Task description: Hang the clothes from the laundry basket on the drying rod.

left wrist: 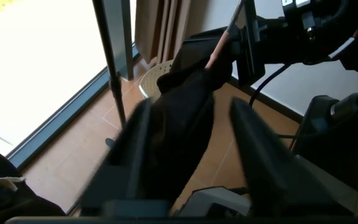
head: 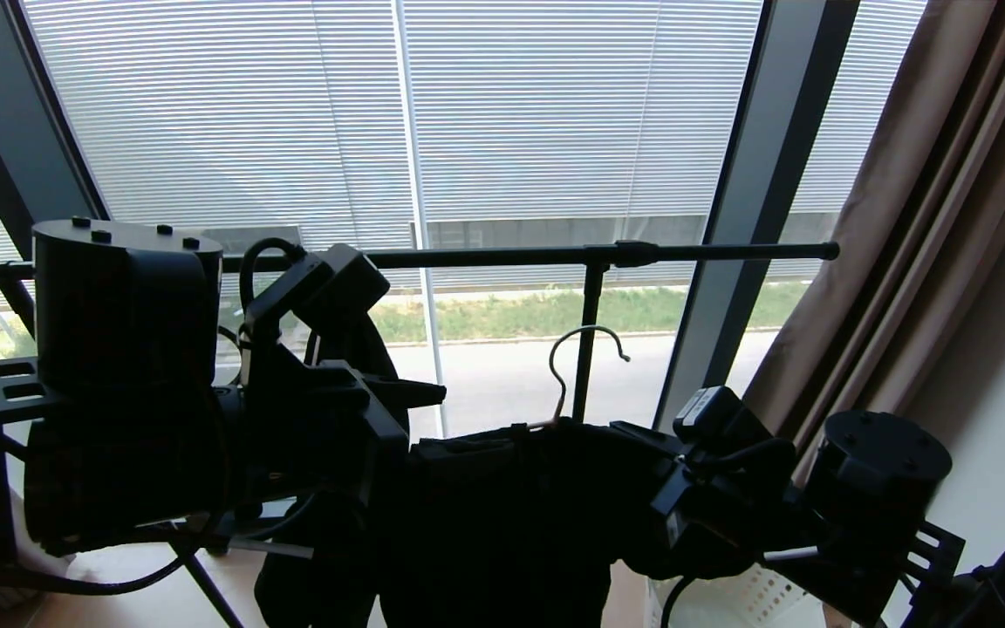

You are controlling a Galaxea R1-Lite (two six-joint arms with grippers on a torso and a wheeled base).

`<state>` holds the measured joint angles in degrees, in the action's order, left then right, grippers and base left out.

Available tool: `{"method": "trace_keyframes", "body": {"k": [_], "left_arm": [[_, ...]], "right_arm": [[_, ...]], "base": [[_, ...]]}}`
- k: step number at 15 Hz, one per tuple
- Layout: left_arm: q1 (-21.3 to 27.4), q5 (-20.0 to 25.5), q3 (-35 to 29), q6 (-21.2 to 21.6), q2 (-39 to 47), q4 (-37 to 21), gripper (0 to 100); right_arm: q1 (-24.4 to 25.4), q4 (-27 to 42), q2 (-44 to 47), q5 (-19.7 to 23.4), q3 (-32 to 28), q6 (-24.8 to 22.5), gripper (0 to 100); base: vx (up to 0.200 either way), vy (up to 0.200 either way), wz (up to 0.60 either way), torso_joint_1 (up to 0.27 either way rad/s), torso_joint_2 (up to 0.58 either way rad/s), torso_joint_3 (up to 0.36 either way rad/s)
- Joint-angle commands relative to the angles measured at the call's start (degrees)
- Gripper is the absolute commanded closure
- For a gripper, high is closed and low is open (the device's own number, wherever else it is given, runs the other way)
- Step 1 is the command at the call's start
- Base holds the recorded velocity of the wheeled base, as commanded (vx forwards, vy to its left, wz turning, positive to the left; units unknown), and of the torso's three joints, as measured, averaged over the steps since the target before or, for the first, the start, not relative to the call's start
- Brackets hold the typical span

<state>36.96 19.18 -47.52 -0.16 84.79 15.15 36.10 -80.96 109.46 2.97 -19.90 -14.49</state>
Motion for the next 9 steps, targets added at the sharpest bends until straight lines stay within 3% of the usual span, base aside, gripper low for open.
{"method": "trace_keyframes", "body": {"k": [1,5,9], "left_arm": [[-0.1,0.0,0.1,-0.1,-1.2,0.0,0],[-0.3,0.1,2.7,0.2,-2.4,0.1,0],[-3.7,0.1,5.9,0.6,-6.4,0.2,0]], "right_arm": [[-0.1,-0.1,0.1,0.0,-0.1,0.0,100],[-0.1,-0.1,0.2,0.0,-0.1,0.0,100],[-0.4,0.0,0.2,0.1,-0.3,0.1,100]], "base": [[0.000,0.000,0.00,0.000,0.00,0.000],[0.000,0.000,0.00,0.000,0.00,0.000],[0.000,0.000,0.00,0.000,0.00,0.000]]}}
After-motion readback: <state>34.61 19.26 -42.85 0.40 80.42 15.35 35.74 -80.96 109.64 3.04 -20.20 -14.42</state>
